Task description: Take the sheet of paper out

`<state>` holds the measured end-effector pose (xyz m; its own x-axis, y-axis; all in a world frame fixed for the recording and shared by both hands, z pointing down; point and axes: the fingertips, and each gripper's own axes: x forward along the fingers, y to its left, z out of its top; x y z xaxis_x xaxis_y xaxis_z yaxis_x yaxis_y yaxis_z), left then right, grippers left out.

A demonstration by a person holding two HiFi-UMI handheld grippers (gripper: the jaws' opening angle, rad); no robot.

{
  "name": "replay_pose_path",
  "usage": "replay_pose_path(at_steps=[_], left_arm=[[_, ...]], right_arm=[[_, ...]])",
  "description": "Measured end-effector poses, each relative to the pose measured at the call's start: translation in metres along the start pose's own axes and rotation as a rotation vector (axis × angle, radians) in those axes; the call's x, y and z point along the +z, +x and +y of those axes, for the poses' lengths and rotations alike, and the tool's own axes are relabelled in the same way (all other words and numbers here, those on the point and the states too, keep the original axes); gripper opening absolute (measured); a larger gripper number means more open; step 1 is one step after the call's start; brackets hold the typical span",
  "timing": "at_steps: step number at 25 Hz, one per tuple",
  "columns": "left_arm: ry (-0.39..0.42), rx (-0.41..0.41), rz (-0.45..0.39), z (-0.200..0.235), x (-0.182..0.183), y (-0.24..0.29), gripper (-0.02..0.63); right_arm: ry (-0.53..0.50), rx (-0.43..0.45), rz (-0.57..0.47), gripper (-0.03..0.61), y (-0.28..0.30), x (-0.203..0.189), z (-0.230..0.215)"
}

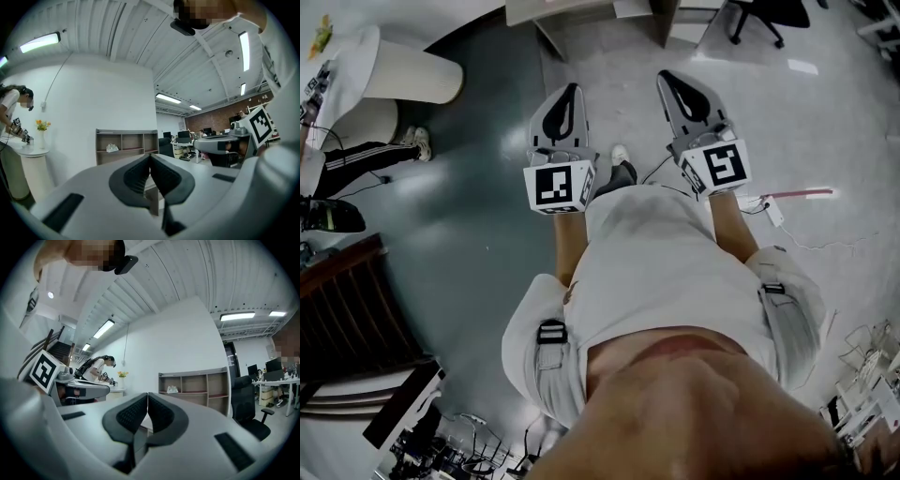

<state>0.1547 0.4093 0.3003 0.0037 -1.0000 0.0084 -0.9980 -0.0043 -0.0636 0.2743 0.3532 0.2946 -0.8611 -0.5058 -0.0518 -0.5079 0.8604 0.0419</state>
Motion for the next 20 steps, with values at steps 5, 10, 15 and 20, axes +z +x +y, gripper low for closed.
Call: replay_pose_path(at_steps=[5, 10, 15, 20], left_arm=[[0.001, -0.031, 0.011, 0.031, -0.007, 0.032, 0.023], [-0.010, -0.061, 0.012, 0.063, -0.012, 0.054, 0.023], [-0.024, -0.095, 0.012, 0.089, -0.016, 0.070, 0.023], [-0.043, -0.108, 0.007, 0.105, -0.020, 0.084, 0.023]], right_arm=[[-0.001, -0.034, 0.011, 0.020, 0.041, -0.007, -0.009], [-0.010, -0.063, 0.028, 0.020, 0.077, -0.011, -0.008], [-0.013, -0.090, 0.042, 0.020, 0.106, -0.016, -0.006], [-0.010, -0.096, 0.067, 0.020, 0.125, -0.024, -0.004]])
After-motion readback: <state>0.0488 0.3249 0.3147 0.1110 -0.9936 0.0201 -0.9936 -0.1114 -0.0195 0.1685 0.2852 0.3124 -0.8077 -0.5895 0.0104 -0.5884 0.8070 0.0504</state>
